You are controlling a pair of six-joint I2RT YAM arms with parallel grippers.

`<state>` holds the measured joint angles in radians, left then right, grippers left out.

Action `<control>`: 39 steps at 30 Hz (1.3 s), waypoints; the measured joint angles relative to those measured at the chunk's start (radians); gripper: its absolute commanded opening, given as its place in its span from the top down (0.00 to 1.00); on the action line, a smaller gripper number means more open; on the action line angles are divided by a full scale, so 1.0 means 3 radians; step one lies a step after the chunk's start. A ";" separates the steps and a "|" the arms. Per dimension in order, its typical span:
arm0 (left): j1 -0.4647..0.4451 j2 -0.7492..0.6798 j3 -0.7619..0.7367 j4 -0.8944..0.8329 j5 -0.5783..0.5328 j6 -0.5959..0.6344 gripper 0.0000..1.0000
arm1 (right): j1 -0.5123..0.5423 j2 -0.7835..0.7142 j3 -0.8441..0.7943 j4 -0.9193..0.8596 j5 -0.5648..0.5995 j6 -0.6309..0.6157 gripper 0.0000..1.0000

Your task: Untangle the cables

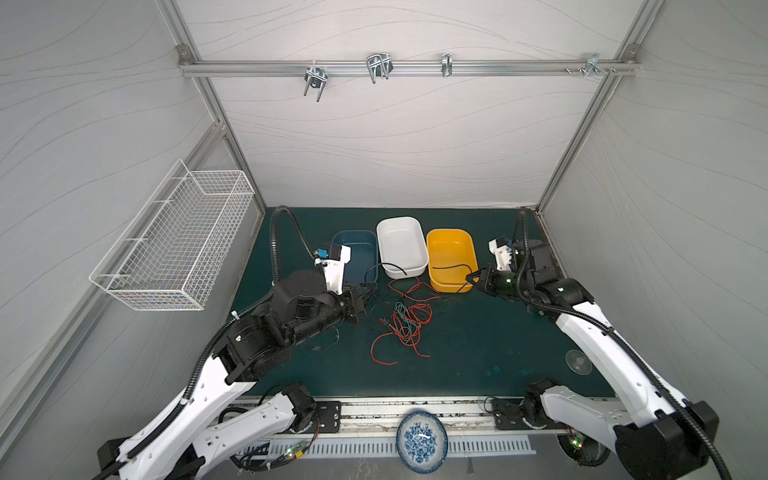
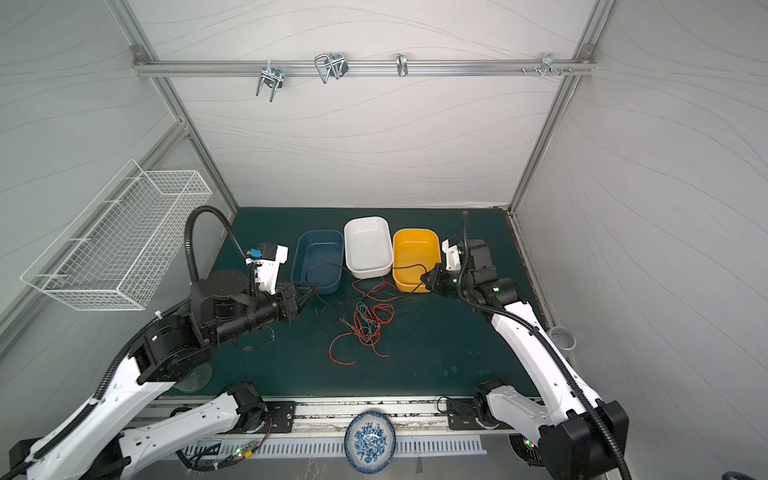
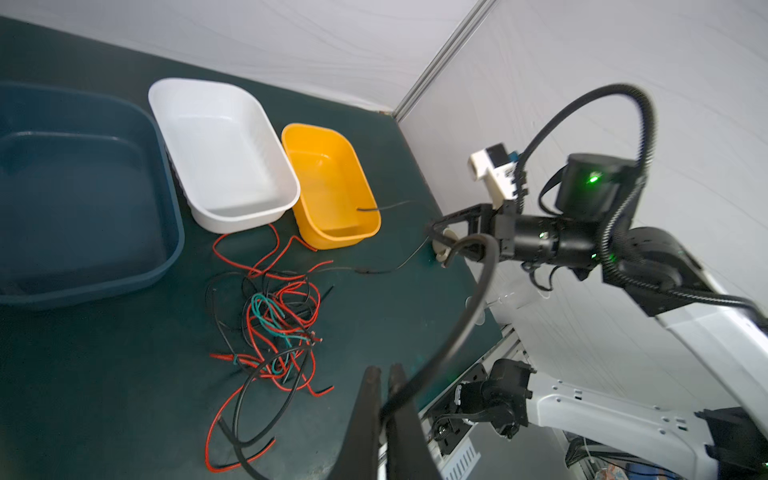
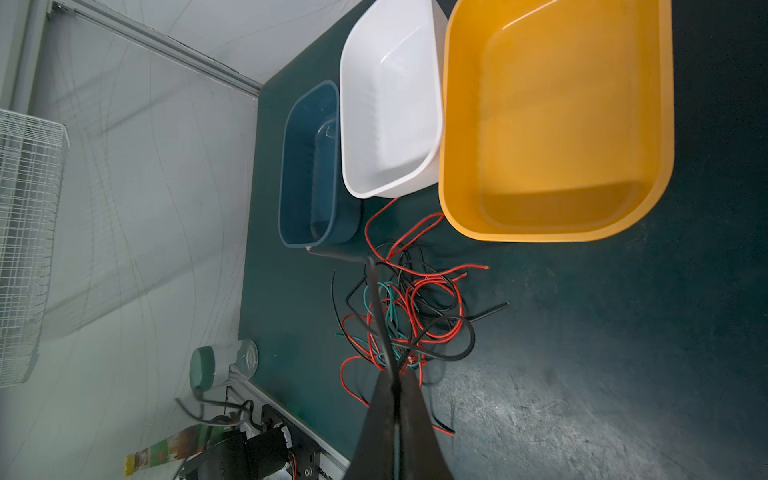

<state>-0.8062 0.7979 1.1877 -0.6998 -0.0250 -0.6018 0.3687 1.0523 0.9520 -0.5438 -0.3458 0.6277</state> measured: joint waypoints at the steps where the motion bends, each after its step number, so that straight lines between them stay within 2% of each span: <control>1: 0.0001 0.0046 0.0109 -0.0028 -0.0015 0.0036 1.00 | 0.0019 -0.0011 -0.0042 0.0013 0.0010 -0.0020 1.00; 8: 0.0060 0.0512 0.0729 -0.0145 -0.0089 0.0341 1.00 | 0.0300 -0.0120 -0.0312 0.0130 0.0148 -0.0120 1.00; 16: 0.0965 0.1246 0.0900 0.0097 0.0559 0.0361 1.00 | 0.0558 -0.0378 -0.0722 0.0443 0.0216 -0.0202 1.00; 19: 0.1119 0.1526 0.0905 0.0266 0.0707 0.0336 1.00 | 0.0587 -0.0478 -0.0876 0.0587 0.0191 -0.0226 1.00; 25: 0.1160 0.2071 0.1006 0.0562 0.0833 0.0342 1.00 | 0.0635 -0.0650 -0.1083 0.0800 0.0161 -0.0291 1.00; 39: 0.1198 0.3071 0.1183 0.1296 0.0818 0.0427 1.00 | 0.0673 -0.0886 -0.1302 0.1057 0.0075 -0.0352 1.00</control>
<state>-0.4469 1.7191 1.5425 -0.3111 0.2203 -0.4736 0.5705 0.7864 0.5613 -0.2268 -0.3233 0.5220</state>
